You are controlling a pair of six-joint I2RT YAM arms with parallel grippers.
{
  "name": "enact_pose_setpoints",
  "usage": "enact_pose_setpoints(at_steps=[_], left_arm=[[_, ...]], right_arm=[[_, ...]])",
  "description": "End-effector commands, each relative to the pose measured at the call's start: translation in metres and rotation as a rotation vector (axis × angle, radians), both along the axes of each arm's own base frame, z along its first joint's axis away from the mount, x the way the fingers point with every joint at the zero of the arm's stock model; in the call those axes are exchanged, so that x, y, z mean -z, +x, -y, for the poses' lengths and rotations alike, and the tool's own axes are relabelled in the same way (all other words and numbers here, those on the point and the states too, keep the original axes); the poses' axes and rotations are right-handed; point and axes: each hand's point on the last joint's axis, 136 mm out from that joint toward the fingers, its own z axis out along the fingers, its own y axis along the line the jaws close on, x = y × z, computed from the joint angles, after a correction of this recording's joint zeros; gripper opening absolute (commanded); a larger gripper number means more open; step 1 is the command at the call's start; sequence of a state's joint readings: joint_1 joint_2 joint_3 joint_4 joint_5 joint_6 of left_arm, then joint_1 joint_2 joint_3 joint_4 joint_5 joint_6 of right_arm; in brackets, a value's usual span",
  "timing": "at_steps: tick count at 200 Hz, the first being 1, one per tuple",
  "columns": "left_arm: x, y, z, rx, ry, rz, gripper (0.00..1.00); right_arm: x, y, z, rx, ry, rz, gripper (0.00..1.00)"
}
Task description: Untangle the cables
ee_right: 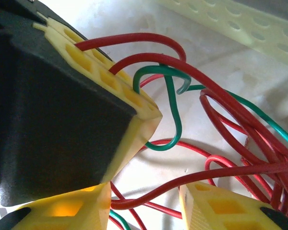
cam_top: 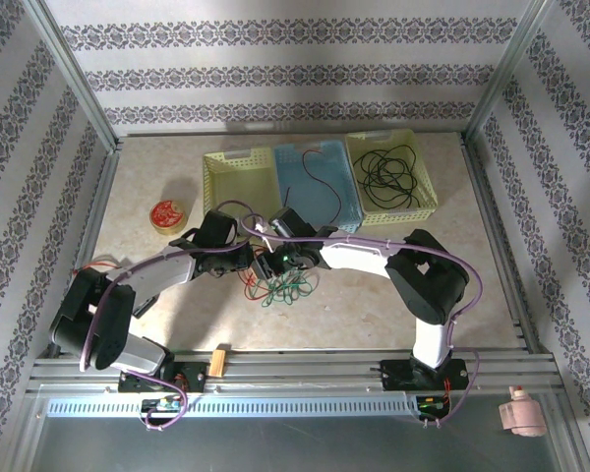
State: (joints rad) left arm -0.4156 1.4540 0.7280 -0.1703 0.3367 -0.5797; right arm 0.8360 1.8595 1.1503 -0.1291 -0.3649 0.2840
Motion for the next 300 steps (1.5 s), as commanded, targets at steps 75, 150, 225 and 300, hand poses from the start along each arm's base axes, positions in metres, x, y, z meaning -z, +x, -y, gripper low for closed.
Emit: enact_pose_setpoints(at_steps=[75,150,225,300], left_arm=[[0.002,-0.004,0.002,0.047,-0.014,0.02,0.0],[0.008,-0.006,0.001,0.068,0.003,0.015,0.07],[0.014,-0.005,0.008,0.095,-0.009,-0.014,0.0],[0.017,-0.007,0.008,0.107,-0.005,-0.028,0.0]], right_arm=[[-0.042,0.012,-0.007,0.016,0.074,0.171,0.04],[-0.109,0.017,0.078,0.222,-0.024,0.471,0.0],[-0.089,0.022,0.12,0.316,-0.056,0.395,0.0],[-0.025,0.014,0.089,0.211,-0.016,0.122,0.01]])
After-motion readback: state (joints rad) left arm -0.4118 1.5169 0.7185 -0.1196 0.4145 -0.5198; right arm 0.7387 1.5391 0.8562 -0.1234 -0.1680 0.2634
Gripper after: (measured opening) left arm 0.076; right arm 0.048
